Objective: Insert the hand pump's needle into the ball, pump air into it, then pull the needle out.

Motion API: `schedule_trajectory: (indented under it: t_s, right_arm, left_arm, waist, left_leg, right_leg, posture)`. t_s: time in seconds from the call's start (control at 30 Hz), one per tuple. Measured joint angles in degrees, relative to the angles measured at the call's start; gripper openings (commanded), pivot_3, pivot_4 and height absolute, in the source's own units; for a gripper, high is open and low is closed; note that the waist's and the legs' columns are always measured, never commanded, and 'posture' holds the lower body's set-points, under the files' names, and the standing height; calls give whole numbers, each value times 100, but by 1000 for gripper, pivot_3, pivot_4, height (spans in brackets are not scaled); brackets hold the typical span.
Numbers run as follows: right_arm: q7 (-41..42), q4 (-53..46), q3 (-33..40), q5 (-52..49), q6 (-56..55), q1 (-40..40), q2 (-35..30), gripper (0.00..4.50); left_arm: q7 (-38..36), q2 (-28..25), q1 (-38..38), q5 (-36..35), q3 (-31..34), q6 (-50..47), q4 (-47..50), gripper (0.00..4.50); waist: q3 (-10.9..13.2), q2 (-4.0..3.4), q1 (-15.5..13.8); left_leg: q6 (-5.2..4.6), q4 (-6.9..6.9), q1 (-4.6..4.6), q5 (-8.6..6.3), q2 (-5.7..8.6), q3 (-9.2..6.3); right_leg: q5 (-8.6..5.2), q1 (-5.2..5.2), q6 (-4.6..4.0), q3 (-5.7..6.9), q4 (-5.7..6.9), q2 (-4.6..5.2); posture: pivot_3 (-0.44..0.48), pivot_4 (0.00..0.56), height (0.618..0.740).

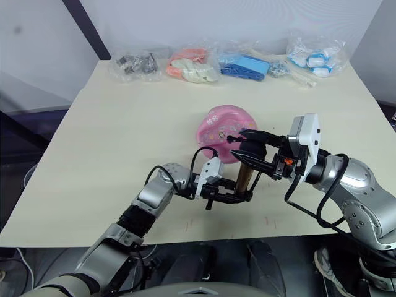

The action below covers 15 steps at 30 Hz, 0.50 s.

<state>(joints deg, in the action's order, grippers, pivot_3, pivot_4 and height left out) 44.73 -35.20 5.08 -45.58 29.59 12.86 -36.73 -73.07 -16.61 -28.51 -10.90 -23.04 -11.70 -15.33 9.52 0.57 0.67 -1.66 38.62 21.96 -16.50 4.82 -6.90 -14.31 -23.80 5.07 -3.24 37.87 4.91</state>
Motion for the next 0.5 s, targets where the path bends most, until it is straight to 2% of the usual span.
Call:
schedule_trajectory:
  t_s: [0.2, 0.5]
  right_arm:
    - [257, -2, 6, 133, -211, -248, -134, 1740]
    - [879, 406, 193, 594, -875, -701, -352, 1740]
  left_arm:
    - [-22, 145, -14, 190, -101, 206, -165, 1099]
    - [657, 903, -90, 753, -295, 818, -1021, 1099]
  waist:
    - [0, 0, -7]
    - [1, 2, -7]
  left_leg:
    - [0, 2, 1, 0, 1, 1]
    - [-1, 12, -1, 0, 2, -3]
  right_leg:
    - [0, 1, 0, 1, -1, 0]
    - [0, 9, 0, 5, 3, -1]
  posture:
    - [0, 150, 740]
    - [0, 150, 740]
